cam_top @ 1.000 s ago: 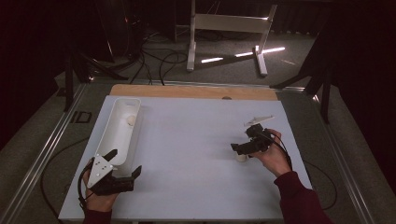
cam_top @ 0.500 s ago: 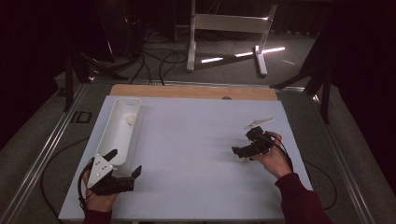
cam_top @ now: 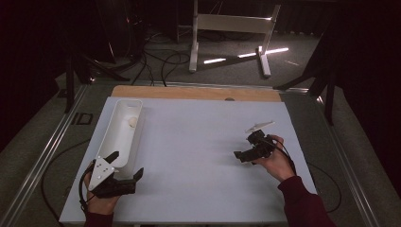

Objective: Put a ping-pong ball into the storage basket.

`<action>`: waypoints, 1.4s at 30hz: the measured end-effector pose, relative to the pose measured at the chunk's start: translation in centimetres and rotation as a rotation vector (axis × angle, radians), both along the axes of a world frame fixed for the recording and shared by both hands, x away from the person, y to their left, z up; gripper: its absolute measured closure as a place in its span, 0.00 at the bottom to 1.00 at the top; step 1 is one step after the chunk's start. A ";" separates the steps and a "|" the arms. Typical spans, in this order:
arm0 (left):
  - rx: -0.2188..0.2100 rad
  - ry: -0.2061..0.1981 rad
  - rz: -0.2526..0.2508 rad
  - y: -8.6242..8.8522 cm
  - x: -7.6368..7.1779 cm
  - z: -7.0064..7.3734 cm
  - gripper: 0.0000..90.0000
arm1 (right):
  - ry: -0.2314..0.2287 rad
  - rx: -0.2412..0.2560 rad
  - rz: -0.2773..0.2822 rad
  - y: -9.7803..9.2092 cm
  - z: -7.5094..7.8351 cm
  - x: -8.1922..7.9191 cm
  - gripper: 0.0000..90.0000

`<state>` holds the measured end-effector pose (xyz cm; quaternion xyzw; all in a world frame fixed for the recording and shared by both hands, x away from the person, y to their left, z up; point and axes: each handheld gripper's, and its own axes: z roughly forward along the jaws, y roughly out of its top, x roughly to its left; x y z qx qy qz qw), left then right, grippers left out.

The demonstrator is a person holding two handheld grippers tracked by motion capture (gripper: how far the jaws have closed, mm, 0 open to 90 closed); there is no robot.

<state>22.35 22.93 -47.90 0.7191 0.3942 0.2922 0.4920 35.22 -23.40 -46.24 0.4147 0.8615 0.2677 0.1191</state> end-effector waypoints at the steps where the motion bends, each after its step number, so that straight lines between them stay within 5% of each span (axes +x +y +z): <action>1: 0.000 0.000 0.000 0.0 0.0 0.0 0.00 | 0.002 -0.004 0.000 0.1 0.0 0.0 0.09; 42: -0.001 0.000 0.002 0.0 0.0 0.0 0.00 | 0.074 -0.086 0.013 0.1 -1.9 -0.2 0.11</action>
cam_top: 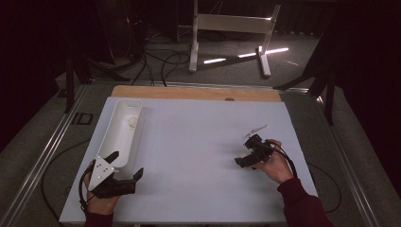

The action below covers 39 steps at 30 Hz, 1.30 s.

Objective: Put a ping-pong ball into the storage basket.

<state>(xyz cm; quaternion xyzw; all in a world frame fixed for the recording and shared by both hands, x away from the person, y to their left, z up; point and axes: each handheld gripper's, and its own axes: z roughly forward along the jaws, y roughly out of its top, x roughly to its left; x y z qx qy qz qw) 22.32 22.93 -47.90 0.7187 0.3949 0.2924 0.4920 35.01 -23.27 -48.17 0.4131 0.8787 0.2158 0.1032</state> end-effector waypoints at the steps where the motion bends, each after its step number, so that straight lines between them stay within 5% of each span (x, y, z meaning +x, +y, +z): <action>1: -0.001 0.000 0.000 0.0 0.0 0.0 0.00 | 0.002 0.000 0.003 0.0 0.0 0.0 0.12; 39: -0.001 0.000 0.002 0.0 0.0 0.0 0.00 | 0.019 -0.081 -0.008 0.3 -0.9 -0.1 0.56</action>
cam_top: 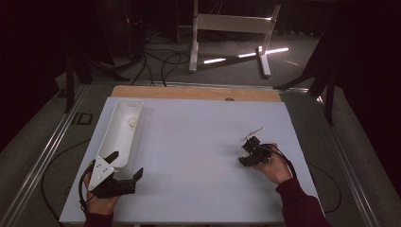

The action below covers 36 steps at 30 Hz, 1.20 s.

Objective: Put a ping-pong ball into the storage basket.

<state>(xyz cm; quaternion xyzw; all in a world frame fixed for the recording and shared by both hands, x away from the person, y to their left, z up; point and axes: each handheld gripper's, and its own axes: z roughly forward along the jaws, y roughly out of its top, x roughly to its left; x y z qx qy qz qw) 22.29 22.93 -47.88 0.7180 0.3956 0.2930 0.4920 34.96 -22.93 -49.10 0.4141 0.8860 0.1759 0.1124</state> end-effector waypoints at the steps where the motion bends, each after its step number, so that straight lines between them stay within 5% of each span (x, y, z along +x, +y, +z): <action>1: -0.001 0.000 0.000 0.0 0.0 0.0 0.00 | -0.002 0.002 -0.002 0.0 0.1 0.0 0.56; 36: 0.001 0.000 -0.004 -0.1 0.0 0.0 0.00 | -0.032 0.085 -0.011 0.5 2.5 -0.6 0.56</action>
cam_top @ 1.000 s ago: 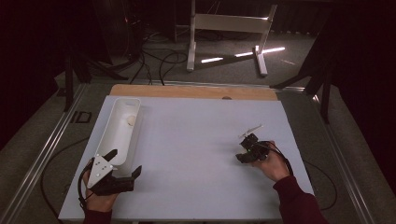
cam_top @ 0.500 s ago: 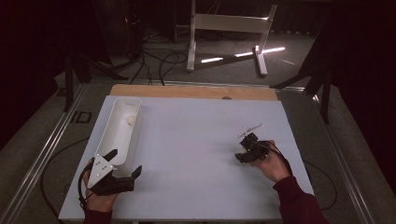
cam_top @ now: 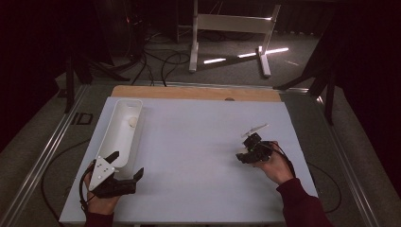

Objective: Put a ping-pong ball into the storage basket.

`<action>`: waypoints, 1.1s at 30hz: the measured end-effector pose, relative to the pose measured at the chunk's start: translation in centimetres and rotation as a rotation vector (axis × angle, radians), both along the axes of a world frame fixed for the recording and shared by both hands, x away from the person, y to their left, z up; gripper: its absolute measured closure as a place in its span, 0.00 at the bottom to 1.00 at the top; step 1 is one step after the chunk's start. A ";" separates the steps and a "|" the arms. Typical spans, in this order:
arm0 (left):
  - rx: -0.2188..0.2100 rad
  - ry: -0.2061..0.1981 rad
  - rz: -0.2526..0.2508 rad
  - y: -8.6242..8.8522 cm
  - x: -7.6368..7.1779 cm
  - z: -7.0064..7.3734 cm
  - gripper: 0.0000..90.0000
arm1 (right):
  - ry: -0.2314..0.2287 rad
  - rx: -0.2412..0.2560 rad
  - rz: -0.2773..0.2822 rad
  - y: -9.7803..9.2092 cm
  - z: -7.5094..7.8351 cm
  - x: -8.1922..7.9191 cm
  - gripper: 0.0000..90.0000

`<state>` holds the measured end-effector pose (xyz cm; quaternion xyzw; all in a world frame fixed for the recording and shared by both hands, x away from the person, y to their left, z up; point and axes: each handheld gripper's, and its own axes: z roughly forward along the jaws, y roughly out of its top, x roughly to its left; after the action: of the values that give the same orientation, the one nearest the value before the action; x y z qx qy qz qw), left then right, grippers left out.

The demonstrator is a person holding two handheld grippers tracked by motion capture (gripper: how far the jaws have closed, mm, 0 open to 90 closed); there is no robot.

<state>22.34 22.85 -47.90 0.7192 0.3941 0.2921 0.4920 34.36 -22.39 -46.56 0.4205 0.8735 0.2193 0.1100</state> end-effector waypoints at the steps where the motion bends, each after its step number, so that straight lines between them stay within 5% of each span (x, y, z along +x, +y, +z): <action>1: 0.001 0.000 0.000 0.0 0.0 0.0 0.00 | 0.000 0.001 -0.002 0.1 0.1 0.0 0.56; 33: 0.001 0.000 -0.001 -0.1 0.0 0.0 0.00 | -0.036 0.029 0.021 1.8 2.3 0.4 0.56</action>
<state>22.34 22.80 -47.90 0.7196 0.3934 0.2920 0.4921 34.76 -20.57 -44.25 0.4088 0.8725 0.2404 0.1173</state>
